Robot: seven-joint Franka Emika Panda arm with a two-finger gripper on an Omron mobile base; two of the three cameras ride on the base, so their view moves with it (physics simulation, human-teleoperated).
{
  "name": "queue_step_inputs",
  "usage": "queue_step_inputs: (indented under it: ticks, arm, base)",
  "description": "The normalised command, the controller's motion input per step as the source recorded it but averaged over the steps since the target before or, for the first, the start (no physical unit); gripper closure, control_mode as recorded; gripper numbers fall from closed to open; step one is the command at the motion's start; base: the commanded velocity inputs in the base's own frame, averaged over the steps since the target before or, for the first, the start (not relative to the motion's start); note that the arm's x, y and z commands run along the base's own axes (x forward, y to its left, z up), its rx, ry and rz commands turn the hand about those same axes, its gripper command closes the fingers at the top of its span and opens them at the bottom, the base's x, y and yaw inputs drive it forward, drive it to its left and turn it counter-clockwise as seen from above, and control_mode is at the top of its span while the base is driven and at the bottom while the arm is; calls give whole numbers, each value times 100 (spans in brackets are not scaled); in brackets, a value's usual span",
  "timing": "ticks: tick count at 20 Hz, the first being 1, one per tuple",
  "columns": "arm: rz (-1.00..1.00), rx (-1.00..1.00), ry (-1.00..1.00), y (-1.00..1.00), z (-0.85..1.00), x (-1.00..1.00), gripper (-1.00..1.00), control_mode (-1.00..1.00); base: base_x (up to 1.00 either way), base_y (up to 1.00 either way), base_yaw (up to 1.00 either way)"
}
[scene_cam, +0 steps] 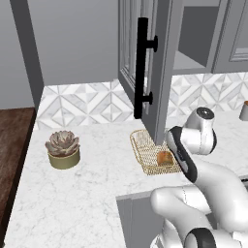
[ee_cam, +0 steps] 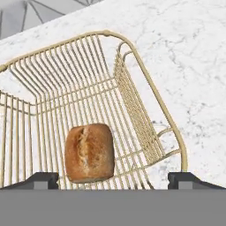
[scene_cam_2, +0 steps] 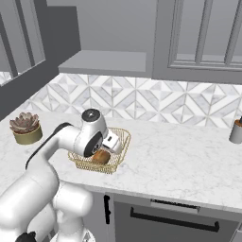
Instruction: Open the cabinet, pick up the bread from the cabinet and place it in the basket. Then move the basket to the dining counter.
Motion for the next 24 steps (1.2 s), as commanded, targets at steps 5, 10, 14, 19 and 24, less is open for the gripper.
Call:
queue_step_inputs:
  ticks: [5,10,14,19,24]
  arm:
    - [-27,29,2,-77,15,-75,-100,-100]
    - [-11,27,4,-26,0,-26,-100,-100]
    - [0,4,4,0,0,0,-100,-100]
    - [-1,0,20,0,-7,23,-100,-100]
    - [0,0,15,-1,-5,33,-100,-100]
  base:
    - [0,0,0]
    - [0,0,0]
    - [0,0,0]
    - [0,0,0]
    - [0,0,0]
